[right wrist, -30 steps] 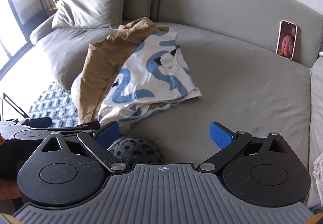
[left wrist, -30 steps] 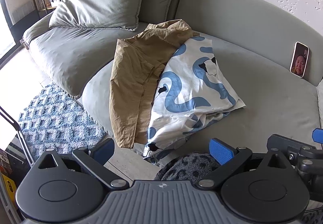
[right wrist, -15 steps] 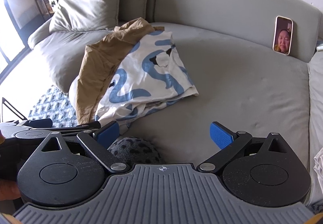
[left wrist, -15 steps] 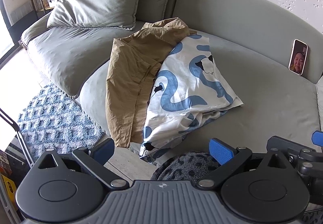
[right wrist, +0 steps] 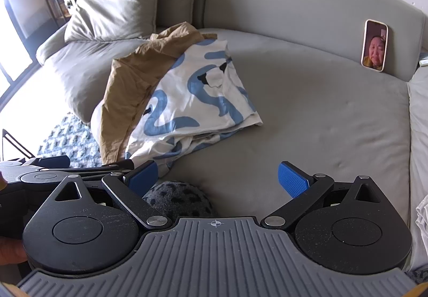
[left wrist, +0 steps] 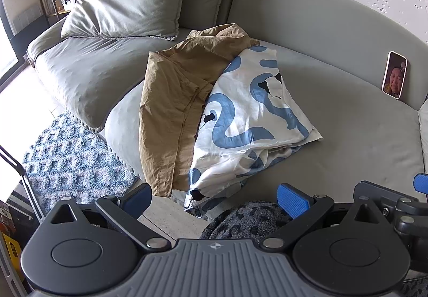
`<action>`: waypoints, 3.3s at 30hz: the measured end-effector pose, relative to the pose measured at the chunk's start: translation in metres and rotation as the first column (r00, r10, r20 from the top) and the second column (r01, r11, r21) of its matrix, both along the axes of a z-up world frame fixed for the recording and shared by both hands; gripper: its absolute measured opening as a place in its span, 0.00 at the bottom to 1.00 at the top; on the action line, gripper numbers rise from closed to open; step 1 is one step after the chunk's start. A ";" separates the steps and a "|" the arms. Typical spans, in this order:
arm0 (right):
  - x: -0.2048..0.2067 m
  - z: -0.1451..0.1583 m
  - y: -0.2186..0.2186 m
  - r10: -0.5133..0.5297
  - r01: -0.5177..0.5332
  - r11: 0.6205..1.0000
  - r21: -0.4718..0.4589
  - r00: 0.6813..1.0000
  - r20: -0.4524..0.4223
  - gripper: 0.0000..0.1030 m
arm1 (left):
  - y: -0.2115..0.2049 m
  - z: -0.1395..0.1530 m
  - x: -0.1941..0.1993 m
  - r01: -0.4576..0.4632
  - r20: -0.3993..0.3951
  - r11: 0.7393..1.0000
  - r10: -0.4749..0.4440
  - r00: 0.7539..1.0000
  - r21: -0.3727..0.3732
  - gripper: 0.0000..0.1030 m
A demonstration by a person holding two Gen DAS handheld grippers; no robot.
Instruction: Fold clothes
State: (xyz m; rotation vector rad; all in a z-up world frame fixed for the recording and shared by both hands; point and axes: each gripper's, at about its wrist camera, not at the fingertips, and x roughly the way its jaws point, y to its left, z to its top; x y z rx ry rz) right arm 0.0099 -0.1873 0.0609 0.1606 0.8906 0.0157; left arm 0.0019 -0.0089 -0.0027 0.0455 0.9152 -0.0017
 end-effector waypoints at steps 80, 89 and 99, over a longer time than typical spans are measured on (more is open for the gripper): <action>0.080 0.069 -0.059 -0.301 0.161 0.944 0.288 0.778 0.551 0.04 | 0.080 -0.022 0.030 -0.154 0.063 0.968 0.170 0.984 -0.199 0.92; -0.051 0.205 -0.116 -0.271 0.373 0.923 0.094 0.457 0.847 0.05 | 0.011 0.009 0.014 0.159 0.120 0.936 -0.127 0.985 -0.314 0.92; 0.000 0.023 -0.102 -0.132 0.133 0.991 -0.011 0.989 0.065 0.59 | -0.025 0.011 0.003 0.223 0.144 0.949 -0.194 0.970 -0.221 0.93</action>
